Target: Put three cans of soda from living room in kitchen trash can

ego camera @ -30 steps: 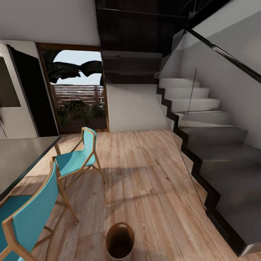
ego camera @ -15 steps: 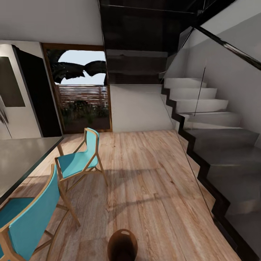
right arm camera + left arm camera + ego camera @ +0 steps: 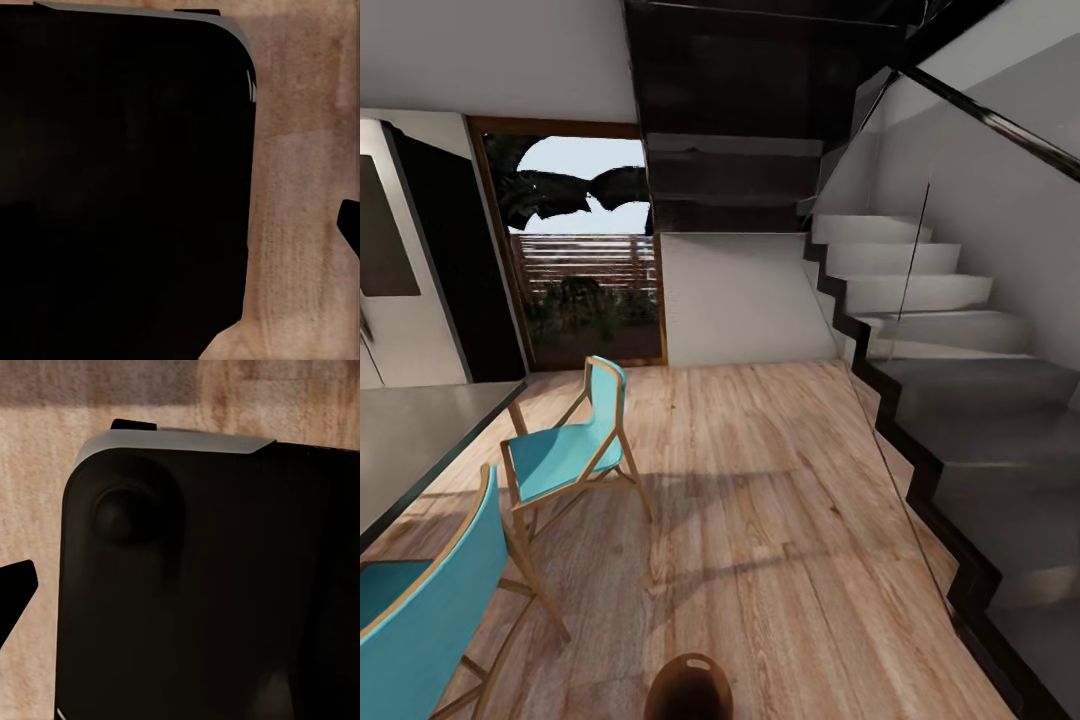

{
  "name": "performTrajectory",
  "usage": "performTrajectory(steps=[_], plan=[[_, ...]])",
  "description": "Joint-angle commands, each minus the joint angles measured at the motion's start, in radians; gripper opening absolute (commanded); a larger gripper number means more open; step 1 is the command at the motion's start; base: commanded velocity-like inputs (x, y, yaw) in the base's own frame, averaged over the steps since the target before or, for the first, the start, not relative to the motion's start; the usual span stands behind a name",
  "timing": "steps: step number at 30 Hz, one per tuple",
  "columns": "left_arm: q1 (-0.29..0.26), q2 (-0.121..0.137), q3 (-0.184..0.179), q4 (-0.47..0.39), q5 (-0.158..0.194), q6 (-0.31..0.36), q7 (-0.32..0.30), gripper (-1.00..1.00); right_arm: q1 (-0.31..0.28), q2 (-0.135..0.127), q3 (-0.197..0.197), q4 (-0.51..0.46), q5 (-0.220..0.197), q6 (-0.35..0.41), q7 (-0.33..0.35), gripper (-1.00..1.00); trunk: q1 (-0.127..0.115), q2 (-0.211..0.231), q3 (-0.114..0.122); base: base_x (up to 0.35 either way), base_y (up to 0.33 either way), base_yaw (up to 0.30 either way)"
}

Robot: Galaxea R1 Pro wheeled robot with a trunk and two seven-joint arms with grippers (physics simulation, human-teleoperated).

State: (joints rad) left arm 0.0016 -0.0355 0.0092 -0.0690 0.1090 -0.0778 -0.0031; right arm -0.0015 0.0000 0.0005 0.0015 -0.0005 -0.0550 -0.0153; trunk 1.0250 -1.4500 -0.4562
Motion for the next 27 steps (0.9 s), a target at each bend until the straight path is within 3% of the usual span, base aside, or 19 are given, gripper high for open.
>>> performTrajectory(steps=[1,27], plan=[[0.0,0.0,0.0,0.0,0.0,0.0,0.0,1.0,0.0,0.0,0.001,0.0,0.0,0.001,0.0,1.0,0.0,0.0,0.0,0.019,-0.01,0.0],[0.0,-0.002,-0.002,0.001,0.002,0.008,0.012,1.0,0.0,0.0,0.0,0.0,0.005,0.01,0.007,1.0,0.0,0.0,0.0,0.001,0.0,0.0]])
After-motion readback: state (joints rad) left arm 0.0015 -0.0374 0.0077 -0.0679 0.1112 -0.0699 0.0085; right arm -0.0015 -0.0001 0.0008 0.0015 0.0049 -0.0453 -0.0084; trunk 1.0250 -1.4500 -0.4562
